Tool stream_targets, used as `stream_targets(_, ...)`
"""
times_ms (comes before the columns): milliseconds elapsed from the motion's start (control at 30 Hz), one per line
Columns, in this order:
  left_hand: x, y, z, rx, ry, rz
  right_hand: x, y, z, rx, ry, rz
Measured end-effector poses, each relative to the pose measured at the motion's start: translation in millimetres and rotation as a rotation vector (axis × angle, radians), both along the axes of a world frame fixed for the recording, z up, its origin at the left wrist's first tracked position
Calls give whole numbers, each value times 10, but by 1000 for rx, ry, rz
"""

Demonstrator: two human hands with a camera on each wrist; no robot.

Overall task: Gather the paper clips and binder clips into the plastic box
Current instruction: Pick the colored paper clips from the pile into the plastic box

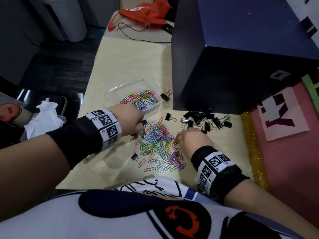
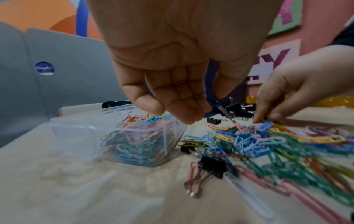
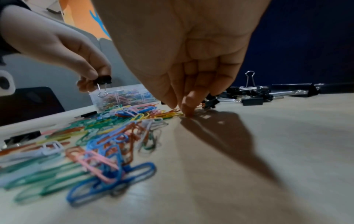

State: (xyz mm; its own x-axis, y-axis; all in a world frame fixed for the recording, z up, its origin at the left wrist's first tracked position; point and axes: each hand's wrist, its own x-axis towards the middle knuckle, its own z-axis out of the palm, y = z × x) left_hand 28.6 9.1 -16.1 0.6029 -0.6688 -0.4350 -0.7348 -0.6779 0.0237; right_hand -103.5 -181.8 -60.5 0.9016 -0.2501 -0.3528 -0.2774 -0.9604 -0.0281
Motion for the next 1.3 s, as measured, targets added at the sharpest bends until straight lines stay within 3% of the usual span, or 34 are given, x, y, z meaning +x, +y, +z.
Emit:
stream_targets(167,11,10,-30,-121,64,163,83,49,107,76,16,95)
stream_targets(333,9,58,-64,-208,69,261,287,140,157,261,-107,57)
stream_targets(533,3,69,-46,-220,49,305,463,339,87,307,188,247)
stream_targets(633,14,40,-31,-181,60,304,385,361,116,318,158,289)
stream_targets(767,5,-107,-16,-217,84,274,264,273,122,370,-52,127)
stream_targets(900,-16,-278,52,-362,165,292,206,173,118,315,16,12)
stream_targets(1000,15,-216,69,-272,169,237,157,159,106,290,9,7)
stream_targets(1167,-17,87,34,85,121,98,190,277,124,325,-64,98)
stream_targets(1300,-91,241,-105,95,132,57,347,442,156,314,-46,228)
